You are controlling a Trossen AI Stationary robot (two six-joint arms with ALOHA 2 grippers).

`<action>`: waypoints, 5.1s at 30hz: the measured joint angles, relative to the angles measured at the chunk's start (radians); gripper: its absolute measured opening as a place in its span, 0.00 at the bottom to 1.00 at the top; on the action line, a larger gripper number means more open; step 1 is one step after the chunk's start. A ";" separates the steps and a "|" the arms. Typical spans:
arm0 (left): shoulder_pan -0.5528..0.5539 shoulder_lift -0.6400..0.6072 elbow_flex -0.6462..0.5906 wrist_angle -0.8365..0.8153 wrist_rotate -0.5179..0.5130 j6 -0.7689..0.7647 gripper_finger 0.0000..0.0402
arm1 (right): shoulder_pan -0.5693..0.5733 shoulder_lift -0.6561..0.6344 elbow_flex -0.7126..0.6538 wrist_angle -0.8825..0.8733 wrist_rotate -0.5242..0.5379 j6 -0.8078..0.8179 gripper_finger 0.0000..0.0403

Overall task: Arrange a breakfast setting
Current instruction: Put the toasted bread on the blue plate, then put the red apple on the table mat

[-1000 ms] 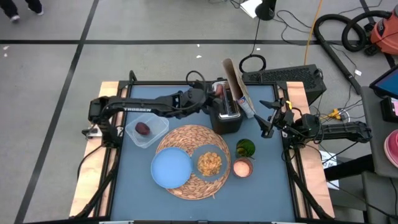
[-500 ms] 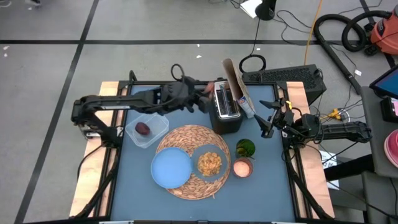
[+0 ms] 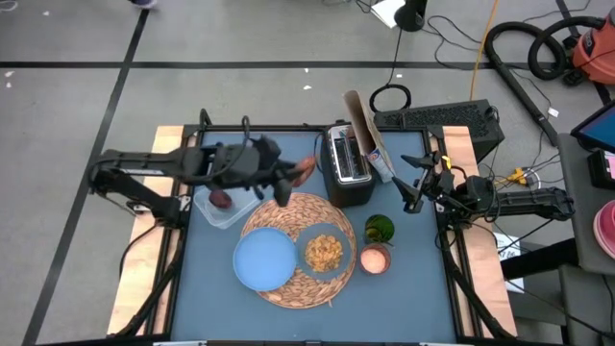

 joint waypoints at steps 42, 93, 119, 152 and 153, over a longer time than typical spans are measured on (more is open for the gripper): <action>-0.420 0.296 -0.001 -0.543 -0.025 -0.344 0.24 | 0.000 0.000 0.000 -0.003 0.000 0.008 0.78; -0.424 0.487 -0.001 -0.564 0.178 -0.376 0.43 | 0.000 0.000 0.000 -0.003 0.000 0.005 0.78; -0.366 0.475 -0.001 -0.600 0.298 -0.486 0.70 | 0.000 0.000 0.000 -0.003 0.000 0.005 0.78; -0.163 0.043 0.000 -0.987 0.167 -0.779 0.70 | 0.000 0.000 0.000 -0.012 0.000 0.005 0.78; -0.152 0.043 0.000 -0.988 0.166 -0.812 0.70 | 0.000 0.000 0.000 -0.011 0.000 0.005 0.78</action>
